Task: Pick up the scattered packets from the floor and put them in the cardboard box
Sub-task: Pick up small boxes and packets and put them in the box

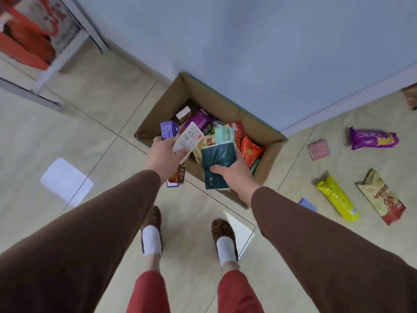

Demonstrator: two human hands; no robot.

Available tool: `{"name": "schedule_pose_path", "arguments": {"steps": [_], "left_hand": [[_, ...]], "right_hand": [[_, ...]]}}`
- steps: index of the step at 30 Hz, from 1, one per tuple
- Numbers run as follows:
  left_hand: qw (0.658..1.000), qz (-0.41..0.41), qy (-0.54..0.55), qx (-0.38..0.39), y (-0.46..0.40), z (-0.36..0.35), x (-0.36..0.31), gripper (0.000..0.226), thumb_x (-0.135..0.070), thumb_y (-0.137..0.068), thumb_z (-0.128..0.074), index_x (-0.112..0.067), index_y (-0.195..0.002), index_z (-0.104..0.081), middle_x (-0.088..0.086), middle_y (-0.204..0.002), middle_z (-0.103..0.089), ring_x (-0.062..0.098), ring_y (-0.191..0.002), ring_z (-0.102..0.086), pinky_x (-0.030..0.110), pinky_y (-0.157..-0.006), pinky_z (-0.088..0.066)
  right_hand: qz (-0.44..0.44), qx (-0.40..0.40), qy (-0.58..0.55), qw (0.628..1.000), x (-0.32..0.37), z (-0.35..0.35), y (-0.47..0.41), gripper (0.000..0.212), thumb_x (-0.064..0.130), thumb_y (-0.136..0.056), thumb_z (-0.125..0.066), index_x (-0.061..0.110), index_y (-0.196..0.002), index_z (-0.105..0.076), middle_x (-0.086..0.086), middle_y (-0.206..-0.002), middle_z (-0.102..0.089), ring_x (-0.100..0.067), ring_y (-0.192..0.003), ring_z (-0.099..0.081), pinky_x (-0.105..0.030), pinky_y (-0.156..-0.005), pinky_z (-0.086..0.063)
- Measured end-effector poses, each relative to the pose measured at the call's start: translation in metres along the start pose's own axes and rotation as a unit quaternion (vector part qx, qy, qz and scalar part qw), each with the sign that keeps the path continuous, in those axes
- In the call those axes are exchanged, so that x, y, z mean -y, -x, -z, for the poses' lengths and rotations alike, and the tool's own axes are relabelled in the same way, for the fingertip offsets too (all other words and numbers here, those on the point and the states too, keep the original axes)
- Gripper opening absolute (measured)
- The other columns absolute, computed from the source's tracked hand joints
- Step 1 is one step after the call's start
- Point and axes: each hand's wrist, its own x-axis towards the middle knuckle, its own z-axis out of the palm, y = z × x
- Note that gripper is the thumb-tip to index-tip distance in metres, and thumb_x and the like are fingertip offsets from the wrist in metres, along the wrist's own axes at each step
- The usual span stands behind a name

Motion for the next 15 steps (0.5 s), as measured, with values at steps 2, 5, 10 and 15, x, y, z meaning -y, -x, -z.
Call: {"name": "schedule_pose_path", "arguments": {"steps": [2,5,10,15], "left_hand": [[0.999,-0.016,-0.032,0.016,-0.030,0.008,0.001,0.060,-0.052,-0.094,-0.058,-0.024,-0.146,-0.049,0.008,-0.133,-0.046,0.019,-0.090,-0.061,0.033,-0.075,-0.057],[0.995,-0.059,-0.066,0.038,-0.071,0.018,-0.003,0.058,-0.052,-0.094,-0.058,-0.023,-0.143,-0.051,0.007,-0.128,-0.046,0.020,-0.089,-0.061,0.038,-0.083,-0.059],[0.977,-0.130,-0.105,0.132,-0.115,0.022,-0.008,0.063,-0.046,-0.091,-0.066,-0.035,-0.148,-0.041,0.016,-0.161,-0.025,0.034,-0.136,-0.046,0.037,-0.107,-0.041],[0.954,-0.165,-0.137,0.207,-0.133,0.015,0.003,0.089,-0.036,-0.085,-0.075,-0.034,-0.156,-0.022,0.015,-0.159,-0.032,0.033,-0.138,-0.045,0.036,-0.110,-0.039]], "right_hand": [[-0.014,-0.024,-0.016,0.999,0.009,-0.012,-0.017,0.102,0.034,-0.067,-0.086,0.035,-0.151,-0.028,0.008,-0.129,-0.059,-0.017,-0.103,-0.062,-0.039,-0.093,-0.053],[-0.030,-0.060,-0.050,0.996,0.023,-0.026,-0.036,0.104,0.034,-0.072,-0.085,0.030,-0.155,-0.022,0.006,-0.130,-0.056,-0.019,-0.104,-0.060,-0.034,-0.089,-0.051],[-0.049,-0.105,-0.106,0.988,0.039,-0.049,-0.055,0.092,0.032,-0.084,-0.080,0.026,-0.155,-0.023,-0.001,-0.143,-0.053,-0.022,-0.117,-0.059,-0.031,-0.095,-0.050],[-0.064,-0.148,-0.008,0.987,0.030,-0.064,-0.054,0.073,0.031,-0.087,-0.070,0.020,-0.150,-0.035,-0.009,-0.142,-0.051,-0.029,-0.122,-0.056,-0.042,-0.099,-0.050]]}}
